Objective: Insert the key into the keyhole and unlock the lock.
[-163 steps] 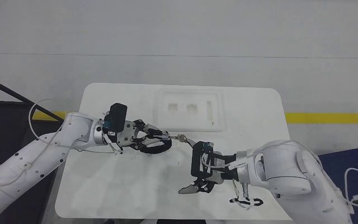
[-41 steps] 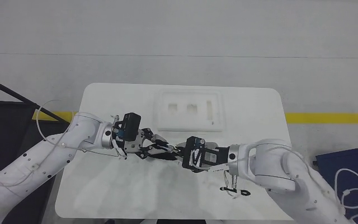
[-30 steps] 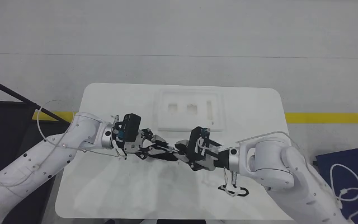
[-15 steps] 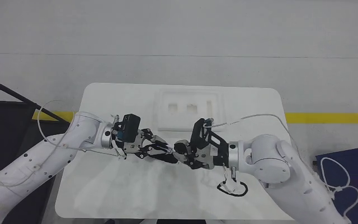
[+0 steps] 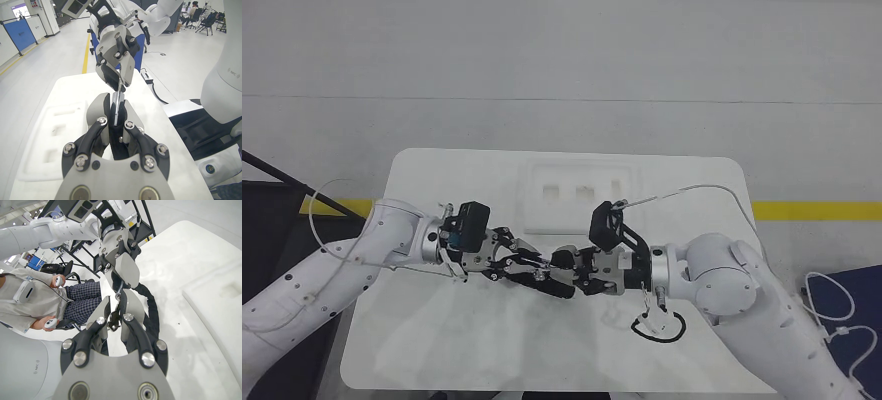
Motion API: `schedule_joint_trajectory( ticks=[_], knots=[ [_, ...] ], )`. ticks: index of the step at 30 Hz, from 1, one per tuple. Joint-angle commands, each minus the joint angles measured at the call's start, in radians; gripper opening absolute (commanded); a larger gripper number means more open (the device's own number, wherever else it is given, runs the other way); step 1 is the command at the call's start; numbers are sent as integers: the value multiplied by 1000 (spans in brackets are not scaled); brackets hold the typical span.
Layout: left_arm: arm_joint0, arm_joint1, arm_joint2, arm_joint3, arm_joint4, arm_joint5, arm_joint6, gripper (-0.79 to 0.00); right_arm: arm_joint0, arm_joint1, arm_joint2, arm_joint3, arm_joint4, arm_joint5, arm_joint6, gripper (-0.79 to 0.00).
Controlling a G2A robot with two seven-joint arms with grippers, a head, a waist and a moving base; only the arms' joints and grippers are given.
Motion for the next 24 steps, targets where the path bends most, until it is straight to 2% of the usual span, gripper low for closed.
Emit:
schedule_joint_trajectory(
  ticks=[1,10,13,18,24],
  knots=[
    [3,0,-6,4,3,0,4,-785,2,2,5,-26,-39,-6,7,0],
    [24,-7,-33,25,14,0,-27,-785,-56,19,76,-114,-176,-15,-7,0],
    [37,-16,-36,41,26,31,-60,-785,-84,28,114,-161,-229,-29,-9,0],
    [64,-49,-10,52,50,71,-91,-785,-141,42,177,-215,-280,-48,-8,0],
    [69,-111,38,92,98,124,-128,-785,-184,52,214,-242,-290,-66,-5,0]
  ],
)
